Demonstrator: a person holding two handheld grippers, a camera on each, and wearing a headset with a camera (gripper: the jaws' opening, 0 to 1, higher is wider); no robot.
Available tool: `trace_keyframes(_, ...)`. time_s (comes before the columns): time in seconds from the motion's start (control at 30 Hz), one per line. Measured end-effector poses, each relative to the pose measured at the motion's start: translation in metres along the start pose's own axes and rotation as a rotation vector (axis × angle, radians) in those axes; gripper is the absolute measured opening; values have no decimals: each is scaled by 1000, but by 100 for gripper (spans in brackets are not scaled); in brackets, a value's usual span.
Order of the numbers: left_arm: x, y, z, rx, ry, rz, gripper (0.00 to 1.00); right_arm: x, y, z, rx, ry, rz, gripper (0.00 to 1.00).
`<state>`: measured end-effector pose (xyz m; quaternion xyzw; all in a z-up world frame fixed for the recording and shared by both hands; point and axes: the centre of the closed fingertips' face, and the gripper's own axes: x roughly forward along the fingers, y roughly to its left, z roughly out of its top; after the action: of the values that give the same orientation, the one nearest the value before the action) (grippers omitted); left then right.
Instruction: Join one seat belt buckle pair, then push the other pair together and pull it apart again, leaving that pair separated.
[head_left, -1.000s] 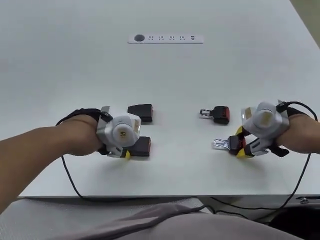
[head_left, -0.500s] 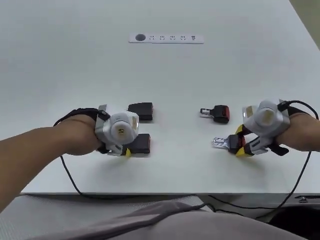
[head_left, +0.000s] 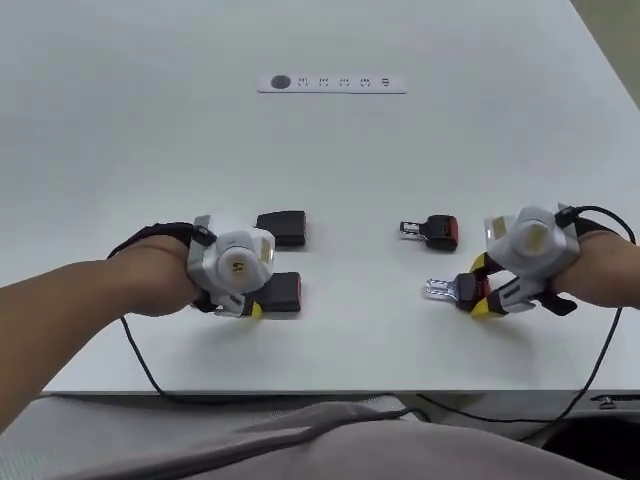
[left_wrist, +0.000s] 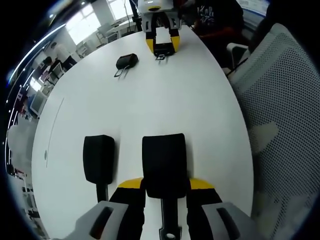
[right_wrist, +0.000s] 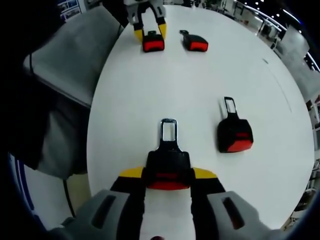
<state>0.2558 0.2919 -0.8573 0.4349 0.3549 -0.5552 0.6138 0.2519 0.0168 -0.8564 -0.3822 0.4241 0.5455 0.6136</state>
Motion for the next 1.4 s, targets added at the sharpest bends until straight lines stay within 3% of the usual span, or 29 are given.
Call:
trace_keyframes(0.27,0,0,0,1,3,0,32,4,8,14,15,-28,-1,36)
trace_keyframes(0.93,1,1,1,2,6,0,32,34,22,87,35,-179,0,36)
trace_keyframes(1.1,0,0,1,0,4,1,32,45,23,112,39,-217,-1,36)
trace_keyframes(1.4,1,-1,1,9,7,-4,32,57,20,147,20,-226,11,35)
